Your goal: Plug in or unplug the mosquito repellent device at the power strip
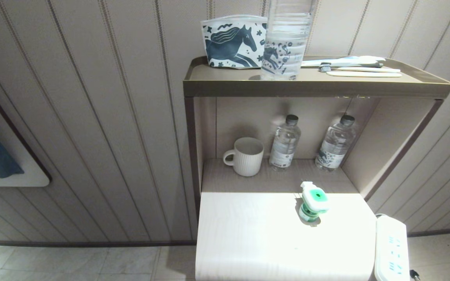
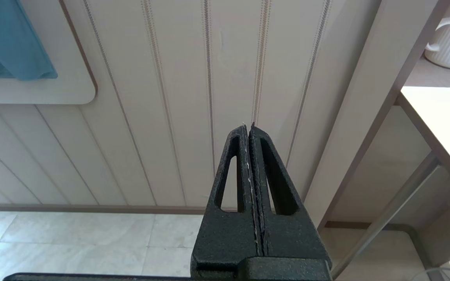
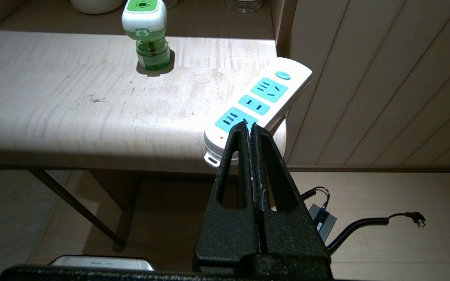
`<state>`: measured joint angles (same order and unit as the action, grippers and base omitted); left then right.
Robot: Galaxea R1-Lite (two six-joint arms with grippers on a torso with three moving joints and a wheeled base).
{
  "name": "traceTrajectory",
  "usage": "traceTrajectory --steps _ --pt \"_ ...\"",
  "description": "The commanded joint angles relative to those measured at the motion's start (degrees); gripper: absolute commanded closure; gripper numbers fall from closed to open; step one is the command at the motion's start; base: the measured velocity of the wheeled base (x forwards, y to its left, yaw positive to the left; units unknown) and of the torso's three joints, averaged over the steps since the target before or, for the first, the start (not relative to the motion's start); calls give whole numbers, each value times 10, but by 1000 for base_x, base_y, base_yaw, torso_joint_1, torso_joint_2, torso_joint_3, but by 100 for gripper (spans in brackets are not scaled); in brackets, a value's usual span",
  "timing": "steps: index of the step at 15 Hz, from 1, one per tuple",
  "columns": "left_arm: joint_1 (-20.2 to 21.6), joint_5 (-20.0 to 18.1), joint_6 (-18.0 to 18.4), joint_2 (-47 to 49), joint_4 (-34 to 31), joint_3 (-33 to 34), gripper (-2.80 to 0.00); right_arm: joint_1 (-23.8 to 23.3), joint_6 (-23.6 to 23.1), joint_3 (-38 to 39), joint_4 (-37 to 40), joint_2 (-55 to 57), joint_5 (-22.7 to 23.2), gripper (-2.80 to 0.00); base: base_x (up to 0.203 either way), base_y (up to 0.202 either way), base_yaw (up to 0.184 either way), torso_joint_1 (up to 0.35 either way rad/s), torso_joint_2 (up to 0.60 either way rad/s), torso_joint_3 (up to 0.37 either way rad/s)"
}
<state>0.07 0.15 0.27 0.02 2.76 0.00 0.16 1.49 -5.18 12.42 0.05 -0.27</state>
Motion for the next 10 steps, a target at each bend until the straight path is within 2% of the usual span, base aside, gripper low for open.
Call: traceTrajectory --steps 1,10 --pt "0 0 0 1 1 0 0 0 0 0 1 0 0 0 0 0 0 0 0 0" --pt "0 0 0 1 1 0 0 0 0 0 1 0 0 0 0 0 0 0 0 0"
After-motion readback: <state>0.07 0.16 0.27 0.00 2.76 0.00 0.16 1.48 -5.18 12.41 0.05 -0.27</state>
